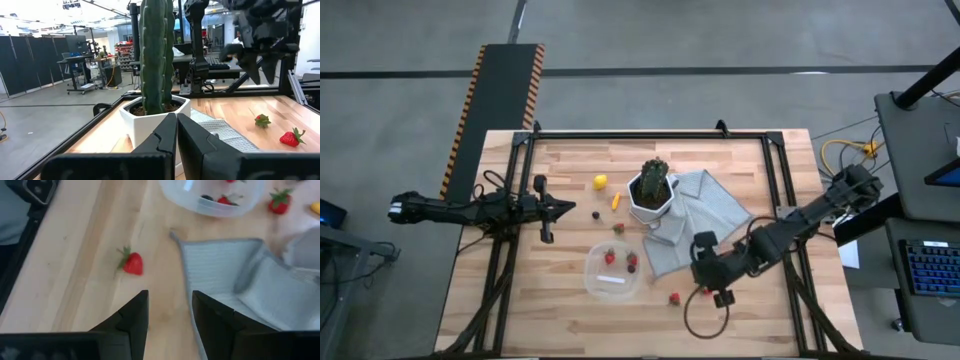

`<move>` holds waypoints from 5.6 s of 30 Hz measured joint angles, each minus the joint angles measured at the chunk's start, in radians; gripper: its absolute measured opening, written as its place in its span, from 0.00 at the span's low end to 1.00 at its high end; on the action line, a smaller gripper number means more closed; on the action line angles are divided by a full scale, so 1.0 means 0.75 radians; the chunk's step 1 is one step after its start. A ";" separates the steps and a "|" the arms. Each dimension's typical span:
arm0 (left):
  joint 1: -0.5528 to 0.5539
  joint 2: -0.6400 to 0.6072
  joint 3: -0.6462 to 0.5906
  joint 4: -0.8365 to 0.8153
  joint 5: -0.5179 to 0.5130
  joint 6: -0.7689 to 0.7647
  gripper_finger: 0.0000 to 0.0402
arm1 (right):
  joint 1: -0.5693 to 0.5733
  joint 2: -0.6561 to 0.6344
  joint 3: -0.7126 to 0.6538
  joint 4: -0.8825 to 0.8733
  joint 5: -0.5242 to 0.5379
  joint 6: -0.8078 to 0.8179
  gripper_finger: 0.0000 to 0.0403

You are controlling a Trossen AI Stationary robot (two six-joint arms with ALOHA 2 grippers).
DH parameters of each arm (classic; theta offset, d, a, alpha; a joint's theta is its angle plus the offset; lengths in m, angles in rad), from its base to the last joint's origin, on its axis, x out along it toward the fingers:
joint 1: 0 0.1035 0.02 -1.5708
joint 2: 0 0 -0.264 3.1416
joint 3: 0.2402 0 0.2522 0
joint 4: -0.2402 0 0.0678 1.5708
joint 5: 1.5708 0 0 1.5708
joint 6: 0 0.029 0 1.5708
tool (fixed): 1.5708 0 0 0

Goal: Pick and placing Produce into tupperware
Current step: Put the strawberry into the transparent plastic container

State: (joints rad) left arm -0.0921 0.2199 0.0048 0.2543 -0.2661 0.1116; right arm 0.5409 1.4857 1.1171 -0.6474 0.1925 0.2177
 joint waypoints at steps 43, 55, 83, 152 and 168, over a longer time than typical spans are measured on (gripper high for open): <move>0.000 0.001 0.000 -0.002 -0.001 0.006 0.00 | 0.026 0.290 -0.203 0.241 -0.187 0.129 0.34; 0.000 0.001 0.000 -0.002 -0.001 0.006 0.00 | 0.026 0.291 -0.204 0.240 -0.187 0.129 0.22; 0.000 0.001 0.000 -0.002 -0.001 0.006 0.00 | 0.013 0.286 -0.124 0.120 -0.121 0.146 0.02; 0.000 0.000 0.000 -0.003 0.000 0.001 0.00 | -0.522 0.856 0.620 0.559 -0.399 -0.629 0.05; 0.000 0.000 0.000 -0.003 0.000 0.001 0.00 | -0.508 0.771 0.618 0.464 -0.396 -0.615 0.11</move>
State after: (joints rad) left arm -0.0917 0.2199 0.0048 0.2523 -0.2661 0.1120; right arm 0.1600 2.0639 1.5806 -0.2993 -0.1043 -0.2436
